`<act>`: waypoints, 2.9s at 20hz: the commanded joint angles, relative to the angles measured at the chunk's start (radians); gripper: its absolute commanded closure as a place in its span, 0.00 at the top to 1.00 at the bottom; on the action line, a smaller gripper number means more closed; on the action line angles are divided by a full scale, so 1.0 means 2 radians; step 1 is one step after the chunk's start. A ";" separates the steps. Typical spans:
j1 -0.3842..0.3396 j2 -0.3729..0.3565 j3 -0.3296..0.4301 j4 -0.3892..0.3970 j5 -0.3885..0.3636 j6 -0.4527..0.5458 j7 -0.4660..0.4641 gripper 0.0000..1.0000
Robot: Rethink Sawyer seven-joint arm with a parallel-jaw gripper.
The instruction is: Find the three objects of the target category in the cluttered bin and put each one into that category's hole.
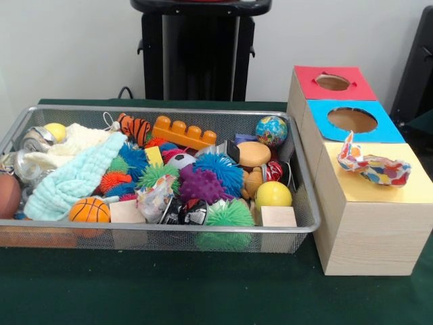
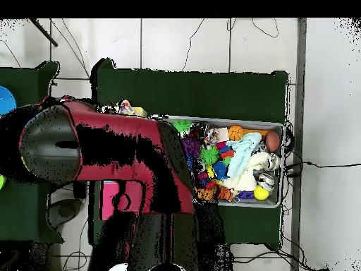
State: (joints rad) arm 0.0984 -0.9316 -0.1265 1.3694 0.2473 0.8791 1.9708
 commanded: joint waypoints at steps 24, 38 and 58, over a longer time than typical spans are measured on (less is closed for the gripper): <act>-0.193 -0.105 0.138 0.232 -0.081 -0.058 -0.226 1.00; -0.325 -0.055 0.223 0.061 -0.164 0.116 -0.331 1.00; -0.427 0.025 0.294 -0.039 -0.240 0.168 -0.431 1.00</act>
State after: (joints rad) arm -0.6572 -0.9627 0.3635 1.2898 -0.1425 1.1489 1.5549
